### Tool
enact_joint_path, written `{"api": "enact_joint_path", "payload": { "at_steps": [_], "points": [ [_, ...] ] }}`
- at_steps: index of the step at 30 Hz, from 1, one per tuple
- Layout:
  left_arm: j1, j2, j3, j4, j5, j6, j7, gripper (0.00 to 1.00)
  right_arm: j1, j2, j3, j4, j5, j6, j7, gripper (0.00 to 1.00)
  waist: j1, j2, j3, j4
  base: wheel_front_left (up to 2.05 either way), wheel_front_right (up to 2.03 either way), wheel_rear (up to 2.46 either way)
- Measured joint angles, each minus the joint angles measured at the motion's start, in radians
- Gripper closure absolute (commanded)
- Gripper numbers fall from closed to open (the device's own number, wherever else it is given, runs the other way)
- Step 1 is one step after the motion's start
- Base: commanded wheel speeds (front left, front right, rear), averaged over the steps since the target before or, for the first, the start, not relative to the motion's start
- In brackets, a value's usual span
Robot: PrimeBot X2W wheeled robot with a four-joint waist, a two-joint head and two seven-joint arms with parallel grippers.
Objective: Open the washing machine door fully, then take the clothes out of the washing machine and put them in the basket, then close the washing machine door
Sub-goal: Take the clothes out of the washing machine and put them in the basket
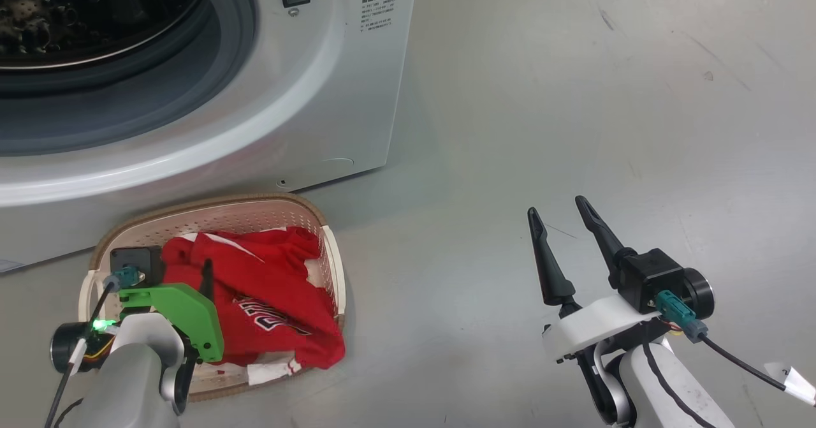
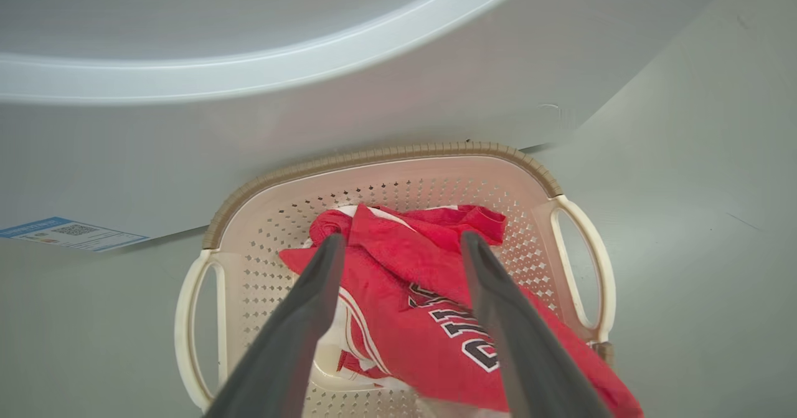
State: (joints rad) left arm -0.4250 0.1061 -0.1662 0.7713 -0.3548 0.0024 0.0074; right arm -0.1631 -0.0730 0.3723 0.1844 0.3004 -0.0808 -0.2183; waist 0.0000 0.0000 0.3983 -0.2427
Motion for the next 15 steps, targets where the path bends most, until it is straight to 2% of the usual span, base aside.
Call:
{"api": "enact_joint_path", "payload": {
  "at_steps": [15],
  "points": [
    [-0.018,-0.007,-0.031,0.035,0.031,-0.031,-0.148,0.0,-0.012,-0.002,-0.029,0.036,0.002,-0.004,-0.012,0.0,0.0,0.0,-0.037,0.035,0.0,0.0,0.0]
  ]
}}
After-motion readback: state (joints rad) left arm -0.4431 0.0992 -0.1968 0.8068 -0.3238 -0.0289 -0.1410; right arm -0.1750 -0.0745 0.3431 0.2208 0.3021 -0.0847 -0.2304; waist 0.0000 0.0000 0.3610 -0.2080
